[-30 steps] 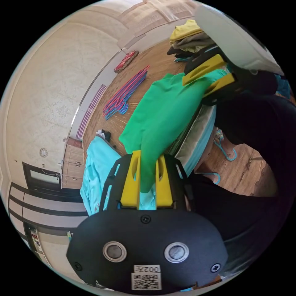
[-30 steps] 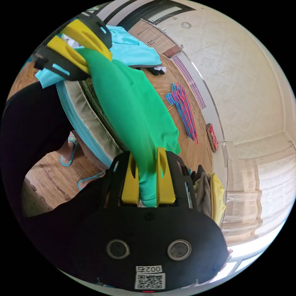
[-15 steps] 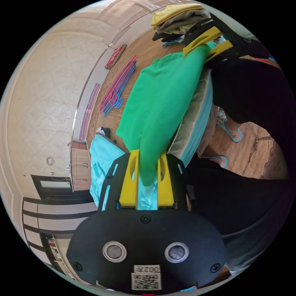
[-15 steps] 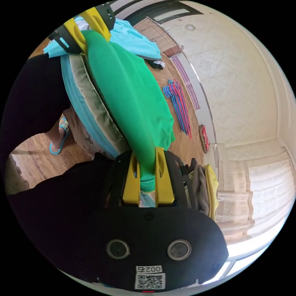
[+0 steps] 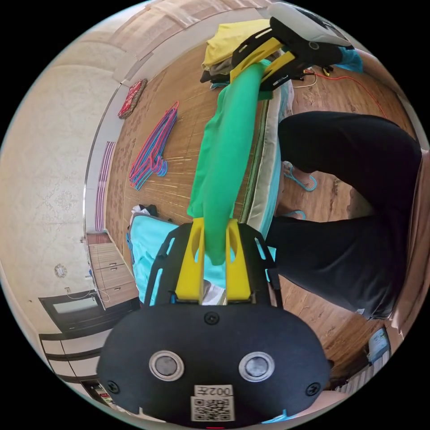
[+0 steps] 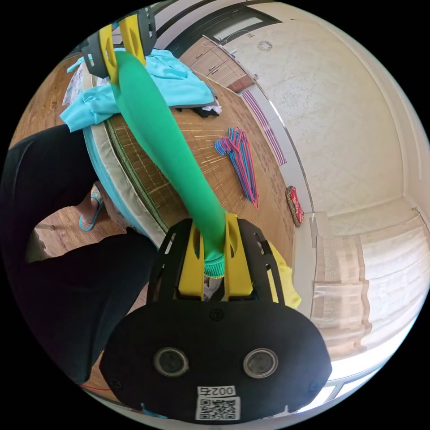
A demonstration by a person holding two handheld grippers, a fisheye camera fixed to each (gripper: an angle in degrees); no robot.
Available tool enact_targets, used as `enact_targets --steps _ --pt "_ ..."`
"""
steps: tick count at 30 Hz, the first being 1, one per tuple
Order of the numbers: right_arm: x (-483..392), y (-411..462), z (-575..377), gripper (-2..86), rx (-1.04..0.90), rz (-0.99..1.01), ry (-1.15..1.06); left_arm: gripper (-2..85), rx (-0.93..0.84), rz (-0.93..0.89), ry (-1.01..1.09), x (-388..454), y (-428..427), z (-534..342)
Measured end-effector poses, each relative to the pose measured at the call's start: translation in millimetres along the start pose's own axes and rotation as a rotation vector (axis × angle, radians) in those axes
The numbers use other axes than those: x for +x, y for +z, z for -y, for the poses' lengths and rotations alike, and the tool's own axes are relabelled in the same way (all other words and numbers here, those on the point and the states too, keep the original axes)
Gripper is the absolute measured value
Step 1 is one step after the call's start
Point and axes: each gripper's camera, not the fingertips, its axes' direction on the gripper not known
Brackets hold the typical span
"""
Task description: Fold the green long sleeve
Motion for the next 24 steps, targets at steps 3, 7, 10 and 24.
enact_targets --steps 3,7,10,24 --pt "32 -8 -5 6.7 0.011 0.022 -0.031 6.7 0.008 -0.007 0.025 -15 -29 9" --pt "81 -17 -9 6.7 -0.003 0.108 -0.145 6.7 0.014 -0.026 0.058 -39 -68 24" --pt "113 -26 -14 6.8 0.007 0.122 -0.265 6.7 0.021 -0.054 0.071 -56 -95 34" --pt "254 -28 -64 6.6 -0.074 -0.106 -0.341 6.5 0.101 0.1 0.026 -113 -186 126"
